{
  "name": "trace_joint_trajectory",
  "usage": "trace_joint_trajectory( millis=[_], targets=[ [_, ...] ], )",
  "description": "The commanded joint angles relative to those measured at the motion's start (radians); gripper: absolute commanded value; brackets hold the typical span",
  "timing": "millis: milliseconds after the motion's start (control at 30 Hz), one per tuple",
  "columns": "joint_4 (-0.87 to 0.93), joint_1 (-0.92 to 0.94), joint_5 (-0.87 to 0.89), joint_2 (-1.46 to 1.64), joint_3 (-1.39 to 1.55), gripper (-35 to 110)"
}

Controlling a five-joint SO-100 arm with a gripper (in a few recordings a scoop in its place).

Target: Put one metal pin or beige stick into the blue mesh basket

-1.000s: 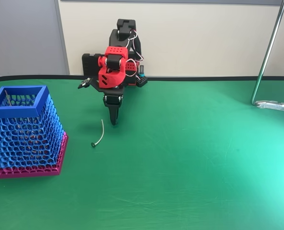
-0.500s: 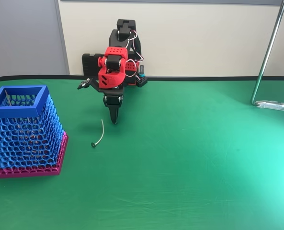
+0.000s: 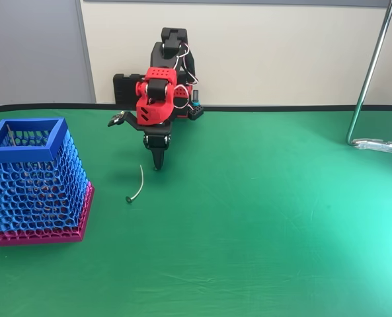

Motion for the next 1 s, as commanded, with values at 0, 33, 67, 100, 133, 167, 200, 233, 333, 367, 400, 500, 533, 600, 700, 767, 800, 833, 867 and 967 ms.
trace_joint_trajectory(
  millis=[0, 33, 67, 100, 133, 167, 200, 233, 333, 367, 400, 500, 533, 600, 700, 767, 800, 833, 867, 967],
  targets=[
    [0.017, 0.0, -0.003, 0.003, -0.055, 12],
    [0.023, 0.002, -0.003, 0.0, -0.063, 12],
    [0.025, 0.002, -0.003, 0.0, -0.066, 12],
    [0.025, 0.003, -0.003, 0.0, -0.067, 13],
    [0.025, 0.003, -0.003, 0.0, -0.069, 13],
    [0.025, 0.003, -0.003, 0.0, -0.071, 13],
    [0.025, 0.005, -0.003, 0.0, -0.072, 13],
    [0.025, 0.006, -0.002, 0.0, -0.074, 13],
    [0.026, 0.012, 0.0, 0.0, -0.083, 13],
    [0.026, 0.015, 0.002, 0.0, -0.084, 13],
    [0.026, 0.017, 0.005, 0.0, -0.086, 13],
    [0.028, 0.02, 0.006, -0.002, -0.089, 13],
    [0.028, 0.021, 0.006, -0.002, -0.089, 13],
    [0.028, 0.023, 0.006, -0.003, -0.089, 12],
    [0.029, 0.025, 0.005, -0.005, -0.087, 12],
    [0.031, 0.026, 0.003, -0.011, -0.091, 11],
    [0.031, 0.026, 0.003, -0.014, -0.092, 10],
    [0.031, 0.026, 0.003, -0.017, -0.095, 10],
    [0.034, 0.026, 0.003, -0.021, -0.098, 10],
    [0.038, 0.029, 0.005, -0.035, -0.118, 10]
  ],
)
